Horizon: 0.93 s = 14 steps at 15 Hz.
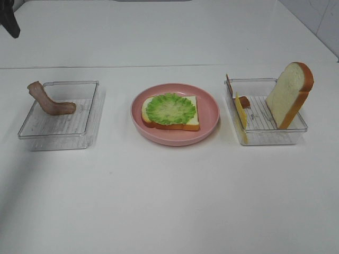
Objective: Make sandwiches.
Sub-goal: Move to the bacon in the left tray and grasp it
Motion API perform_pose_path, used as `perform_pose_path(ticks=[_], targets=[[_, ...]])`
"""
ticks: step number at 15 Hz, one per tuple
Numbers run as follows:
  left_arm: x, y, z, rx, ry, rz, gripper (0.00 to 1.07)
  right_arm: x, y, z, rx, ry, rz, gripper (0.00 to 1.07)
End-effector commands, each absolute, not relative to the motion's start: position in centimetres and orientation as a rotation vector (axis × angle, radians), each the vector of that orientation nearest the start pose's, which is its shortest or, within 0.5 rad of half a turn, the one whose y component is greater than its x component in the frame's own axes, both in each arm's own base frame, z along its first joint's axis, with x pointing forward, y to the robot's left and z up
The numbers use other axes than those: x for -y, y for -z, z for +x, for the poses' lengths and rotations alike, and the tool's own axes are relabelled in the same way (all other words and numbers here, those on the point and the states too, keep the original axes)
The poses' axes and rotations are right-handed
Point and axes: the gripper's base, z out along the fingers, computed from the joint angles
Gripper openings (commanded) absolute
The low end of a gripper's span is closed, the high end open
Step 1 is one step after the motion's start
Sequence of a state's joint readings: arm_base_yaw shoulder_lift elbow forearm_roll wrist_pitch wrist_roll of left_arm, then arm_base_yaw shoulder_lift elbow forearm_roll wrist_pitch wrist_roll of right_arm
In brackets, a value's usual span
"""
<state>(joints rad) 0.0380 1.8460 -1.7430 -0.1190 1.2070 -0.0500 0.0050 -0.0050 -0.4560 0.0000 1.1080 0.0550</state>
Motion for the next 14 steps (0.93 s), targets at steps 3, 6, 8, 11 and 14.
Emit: perform_pose_path(ticks=[3,6,8,11,14], targets=[[-0.6,-29.8,40.4,-2.790,0.159,-0.107,1.01,0.0,-26.1,-0.7,-2.099,-0.033,0.055,0.96],[-0.7,-27.6,41.5,-2.828,0.160,-0.090,1.01,0.0,-26.1,-0.7,-2.099,-0.033,0.055,0.96],[-0.7,-25.2,42.5,-2.870,0.161,-0.081,1.01,0.0,-26.1,-0.7,-2.099,-0.033,0.055,0.96],[-0.8,-22.4,43.7,-2.916,0.162,-0.082,1.01,0.0,-26.1,-0.7,-2.099,-0.033,0.055,0.96],[-0.6,-20.5,45.7,-2.929,0.195,-0.075,1.01,0.0,-26.1,-0.7,-2.099,-0.033,0.055,0.96]])
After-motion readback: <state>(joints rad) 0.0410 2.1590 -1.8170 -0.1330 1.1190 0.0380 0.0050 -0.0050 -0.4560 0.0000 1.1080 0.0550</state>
